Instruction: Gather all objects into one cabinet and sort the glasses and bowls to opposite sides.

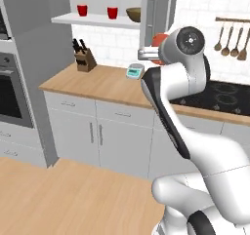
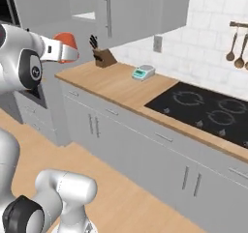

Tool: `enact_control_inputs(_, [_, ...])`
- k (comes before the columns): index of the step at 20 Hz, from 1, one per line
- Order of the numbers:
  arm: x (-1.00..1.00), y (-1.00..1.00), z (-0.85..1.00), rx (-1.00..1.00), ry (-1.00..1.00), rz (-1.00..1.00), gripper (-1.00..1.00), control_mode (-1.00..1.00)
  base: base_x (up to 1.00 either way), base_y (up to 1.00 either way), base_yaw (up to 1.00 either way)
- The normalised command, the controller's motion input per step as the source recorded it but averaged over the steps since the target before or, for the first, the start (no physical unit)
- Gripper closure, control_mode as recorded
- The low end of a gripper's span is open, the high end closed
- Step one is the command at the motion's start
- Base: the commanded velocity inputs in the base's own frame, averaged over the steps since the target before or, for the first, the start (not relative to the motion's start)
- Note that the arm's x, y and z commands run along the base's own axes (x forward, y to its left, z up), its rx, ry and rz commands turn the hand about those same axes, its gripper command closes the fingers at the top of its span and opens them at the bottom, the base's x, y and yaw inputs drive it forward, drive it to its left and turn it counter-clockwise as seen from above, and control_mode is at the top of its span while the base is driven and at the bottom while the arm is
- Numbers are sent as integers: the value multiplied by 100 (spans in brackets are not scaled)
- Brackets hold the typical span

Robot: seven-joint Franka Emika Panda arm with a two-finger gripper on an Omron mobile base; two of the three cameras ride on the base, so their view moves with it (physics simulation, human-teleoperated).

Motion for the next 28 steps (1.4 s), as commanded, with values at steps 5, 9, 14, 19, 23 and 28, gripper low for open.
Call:
enact_control_inputs(5, [0, 0, 0, 0, 0, 0, 100, 100, 5, 92, 35])
enact_control_inputs(9, [0, 0, 0, 0, 0, 0, 100, 100, 73, 54, 1])
enact_control_inputs(14, [0, 0, 0, 0, 0, 0, 100, 100, 100, 38, -17])
enact_control_inputs(19, [0, 0, 0, 0, 0, 0, 100, 100, 99, 28, -25])
enact_control_inputs(23, [0, 0, 0, 0, 0, 0, 100, 100, 82, 1, -41])
enact_control_inputs(28, [0, 0, 0, 0, 0, 0, 100, 100, 44, -4, -50])
